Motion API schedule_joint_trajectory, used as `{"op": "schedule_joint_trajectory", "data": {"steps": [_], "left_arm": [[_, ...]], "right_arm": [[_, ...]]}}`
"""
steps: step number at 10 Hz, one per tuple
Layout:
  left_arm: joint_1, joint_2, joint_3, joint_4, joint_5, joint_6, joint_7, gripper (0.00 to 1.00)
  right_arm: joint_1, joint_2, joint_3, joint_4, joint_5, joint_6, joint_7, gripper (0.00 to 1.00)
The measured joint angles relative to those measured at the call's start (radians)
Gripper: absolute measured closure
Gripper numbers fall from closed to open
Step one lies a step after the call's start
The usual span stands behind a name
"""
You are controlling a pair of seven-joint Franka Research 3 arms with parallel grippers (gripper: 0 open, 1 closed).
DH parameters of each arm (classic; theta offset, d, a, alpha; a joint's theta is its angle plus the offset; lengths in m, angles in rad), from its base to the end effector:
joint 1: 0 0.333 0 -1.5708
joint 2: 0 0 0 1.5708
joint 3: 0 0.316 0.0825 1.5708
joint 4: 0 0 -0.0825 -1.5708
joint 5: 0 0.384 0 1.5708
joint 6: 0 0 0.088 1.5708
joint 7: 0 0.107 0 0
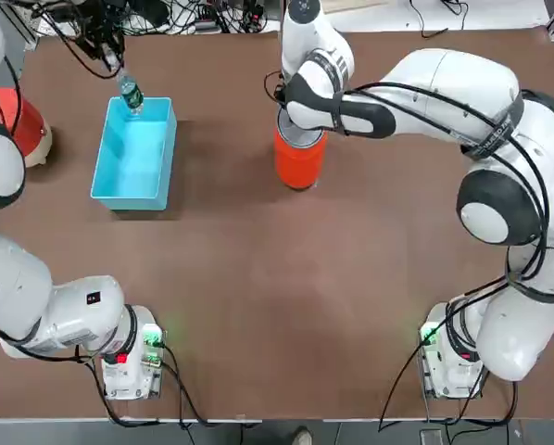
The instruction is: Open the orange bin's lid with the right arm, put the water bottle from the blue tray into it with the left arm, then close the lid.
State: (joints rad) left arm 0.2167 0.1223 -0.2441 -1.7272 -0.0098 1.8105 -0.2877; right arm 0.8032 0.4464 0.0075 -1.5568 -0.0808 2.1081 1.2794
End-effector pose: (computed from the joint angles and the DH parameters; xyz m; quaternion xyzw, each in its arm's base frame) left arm 0.5954 -0.0111 0.5020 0.9910 0.1316 -0.0205 0.0165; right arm 0.4806 0.4991 0.3993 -0.9749 0.2138 -0.0558 0.0282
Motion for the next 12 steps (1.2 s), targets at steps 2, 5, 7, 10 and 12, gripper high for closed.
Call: {"op": "schedule_joint_trajectory", "data": {"steps": [2,5,7,10,12], "left_arm": [[-0.004,-0.001,-0.054,0.084,-0.012,-0.077,-0.108,0.63],[-0.003,-0.002,-0.172,0.167,-0.072,-0.157,-0.327,0.63],[-0.013,0.002,-0.293,0.171,-0.101,-0.147,-0.486,0.63],[-0.072,0.029,-0.379,0.17,-0.159,-0.007,-0.667,0.63],[-0.189,0.08,-0.384,0.168,-0.145,0.099,-0.797,0.63]], "right_arm": [[-0.014,-0.002,-0.016,0.085,0.0,-0.109,-0.001,0.98],[-0.063,-0.034,-0.02,0.13,0.0,-0.208,-0.038,0.98],[-0.102,-0.059,-0.02,0.132,0.0,-0.277,-0.104,0.98],[-0.18,-0.101,-0.021,0.132,0.0,-0.345,-0.198,0.98],[-0.208,-0.111,-0.021,0.132,0.001,-0.365,-0.229,0.98]]}}
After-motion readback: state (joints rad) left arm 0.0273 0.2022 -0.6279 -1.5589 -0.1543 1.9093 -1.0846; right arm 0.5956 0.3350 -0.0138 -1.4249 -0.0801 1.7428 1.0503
